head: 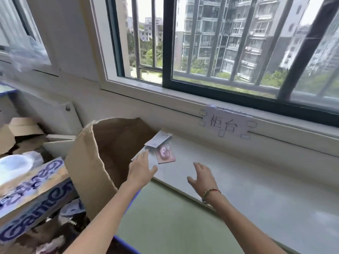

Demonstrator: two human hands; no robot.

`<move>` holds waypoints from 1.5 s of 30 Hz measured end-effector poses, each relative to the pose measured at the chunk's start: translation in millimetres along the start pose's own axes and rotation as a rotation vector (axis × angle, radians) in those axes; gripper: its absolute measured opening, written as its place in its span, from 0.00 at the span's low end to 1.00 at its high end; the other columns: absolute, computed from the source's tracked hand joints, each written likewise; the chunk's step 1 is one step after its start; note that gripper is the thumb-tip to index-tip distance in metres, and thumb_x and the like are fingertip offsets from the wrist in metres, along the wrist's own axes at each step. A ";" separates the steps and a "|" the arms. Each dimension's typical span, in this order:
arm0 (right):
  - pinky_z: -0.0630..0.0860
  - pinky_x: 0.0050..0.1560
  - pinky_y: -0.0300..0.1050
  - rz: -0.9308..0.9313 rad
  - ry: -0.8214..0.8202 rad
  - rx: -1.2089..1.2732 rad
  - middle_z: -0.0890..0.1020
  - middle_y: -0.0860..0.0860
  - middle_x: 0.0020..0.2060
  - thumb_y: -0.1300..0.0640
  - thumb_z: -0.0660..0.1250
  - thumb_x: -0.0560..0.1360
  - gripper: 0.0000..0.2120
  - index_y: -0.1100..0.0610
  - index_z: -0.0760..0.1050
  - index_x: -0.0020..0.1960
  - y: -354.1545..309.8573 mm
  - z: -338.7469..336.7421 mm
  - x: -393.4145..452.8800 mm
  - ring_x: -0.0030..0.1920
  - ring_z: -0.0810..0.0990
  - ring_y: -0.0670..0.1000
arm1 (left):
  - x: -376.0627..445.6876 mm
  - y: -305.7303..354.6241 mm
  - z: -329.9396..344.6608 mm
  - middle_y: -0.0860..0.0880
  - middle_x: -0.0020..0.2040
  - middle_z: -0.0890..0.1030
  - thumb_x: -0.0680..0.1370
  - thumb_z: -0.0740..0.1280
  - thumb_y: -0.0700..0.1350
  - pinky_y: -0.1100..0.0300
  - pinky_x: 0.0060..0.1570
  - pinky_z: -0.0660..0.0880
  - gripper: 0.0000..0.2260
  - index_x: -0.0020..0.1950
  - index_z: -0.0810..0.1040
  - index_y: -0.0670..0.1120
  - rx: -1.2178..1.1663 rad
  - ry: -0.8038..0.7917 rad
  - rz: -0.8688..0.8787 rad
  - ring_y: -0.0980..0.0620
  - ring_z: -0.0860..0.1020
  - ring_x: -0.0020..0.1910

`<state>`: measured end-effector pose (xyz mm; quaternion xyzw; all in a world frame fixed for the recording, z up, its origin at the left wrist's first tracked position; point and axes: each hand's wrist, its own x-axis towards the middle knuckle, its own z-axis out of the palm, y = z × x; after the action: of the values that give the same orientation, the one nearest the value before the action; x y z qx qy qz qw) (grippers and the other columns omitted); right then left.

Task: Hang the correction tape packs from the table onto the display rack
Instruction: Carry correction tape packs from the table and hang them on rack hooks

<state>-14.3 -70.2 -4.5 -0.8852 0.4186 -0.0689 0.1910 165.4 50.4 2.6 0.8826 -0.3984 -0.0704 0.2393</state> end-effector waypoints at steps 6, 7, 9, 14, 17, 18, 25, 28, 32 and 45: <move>0.57 0.69 0.41 0.041 -0.043 0.158 0.62 0.54 0.73 0.51 0.64 0.78 0.30 0.60 0.58 0.75 -20.4 36.6 84.0 0.73 0.59 0.53 | 86.6 -16.5 21.8 0.43 0.75 0.62 0.77 0.67 0.49 0.52 0.69 0.60 0.32 0.77 0.57 0.41 0.017 -0.036 0.023 0.44 0.60 0.73; 0.58 0.69 0.41 0.056 -0.051 0.160 0.63 0.54 0.73 0.51 0.64 0.78 0.31 0.60 0.58 0.74 -23.9 43.2 93.6 0.73 0.59 0.53 | 99.8 -18.8 27.0 0.44 0.74 0.62 0.77 0.67 0.50 0.51 0.69 0.60 0.33 0.77 0.57 0.41 0.016 -0.064 0.026 0.44 0.61 0.73; 0.62 0.65 0.41 0.096 -0.070 0.183 0.68 0.55 0.69 0.52 0.66 0.76 0.27 0.60 0.63 0.71 -30.9 57.3 117.0 0.70 0.64 0.55 | 127.9 -24.2 39.0 0.45 0.69 0.67 0.77 0.67 0.52 0.51 0.66 0.64 0.31 0.75 0.61 0.42 0.004 -0.087 0.053 0.43 0.65 0.70; 0.71 0.46 0.41 0.149 -0.060 0.269 0.78 0.54 0.50 0.51 0.70 0.69 0.15 0.58 0.73 0.52 -47.4 97.1 169.9 0.53 0.76 0.56 | 181.7 -35.9 63.3 0.45 0.64 0.69 0.77 0.65 0.52 0.51 0.62 0.68 0.27 0.72 0.63 0.43 0.015 -0.139 0.092 0.45 0.67 0.65; 0.70 0.51 0.41 0.137 -0.055 0.251 0.76 0.54 0.56 0.50 0.69 0.72 0.19 0.59 0.71 0.59 -56.3 109.3 186.2 0.59 0.73 0.54 | 203.4 -44.4 80.9 0.45 0.70 0.66 0.79 0.64 0.52 0.52 0.67 0.64 0.29 0.75 0.59 0.41 0.039 -0.191 0.107 0.44 0.64 0.70; 0.68 0.52 0.41 0.139 -0.065 0.232 0.75 0.54 0.57 0.49 0.68 0.74 0.20 0.59 0.70 0.60 -58.2 110.1 189.6 0.60 0.71 0.54 | 208.4 -46.4 84.9 0.45 0.72 0.64 0.79 0.63 0.52 0.53 0.69 0.62 0.30 0.76 0.58 0.41 0.055 -0.208 0.111 0.44 0.62 0.72; 0.68 0.54 0.46 0.119 -0.073 0.058 0.72 0.55 0.61 0.50 0.65 0.75 0.20 0.60 0.69 0.62 -54.6 121.6 208.2 0.63 0.66 0.55 | 224.1 -53.1 98.5 0.42 0.68 0.70 0.81 0.58 0.43 0.52 0.63 0.65 0.19 0.72 0.66 0.40 0.093 -0.177 0.105 0.42 0.68 0.66; 0.68 0.55 0.45 0.118 -0.051 0.030 0.72 0.55 0.61 0.51 0.64 0.75 0.20 0.61 0.70 0.62 -50.5 121.6 208.0 0.64 0.66 0.55 | 220.6 -49.2 91.3 0.40 0.56 0.77 0.82 0.55 0.40 0.49 0.51 0.70 0.12 0.61 0.73 0.39 -0.030 -0.052 0.048 0.39 0.75 0.53; 0.67 0.57 0.45 0.152 -0.041 0.000 0.71 0.55 0.62 0.50 0.63 0.75 0.20 0.61 0.70 0.63 -32.8 112.7 199.2 0.64 0.66 0.56 | 216.4 -53.7 76.9 0.42 0.51 0.78 0.80 0.56 0.37 0.44 0.50 0.77 0.13 0.62 0.73 0.42 -0.478 -0.016 -0.122 0.40 0.78 0.48; 0.70 0.52 0.47 0.289 -0.018 -0.118 0.71 0.54 0.60 0.44 0.61 0.77 0.20 0.57 0.70 0.61 3.7 88.8 142.8 0.63 0.67 0.55 | 150.1 -49.9 92.6 0.44 0.75 0.60 0.75 0.67 0.59 0.48 0.70 0.60 0.35 0.75 0.59 0.42 0.051 -0.293 0.020 0.42 0.59 0.73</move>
<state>99.4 -157.0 -92.9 -0.8258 0.5435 -0.0081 0.1502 270.6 -65.8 -92.4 0.8648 -0.4394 -0.1860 0.1566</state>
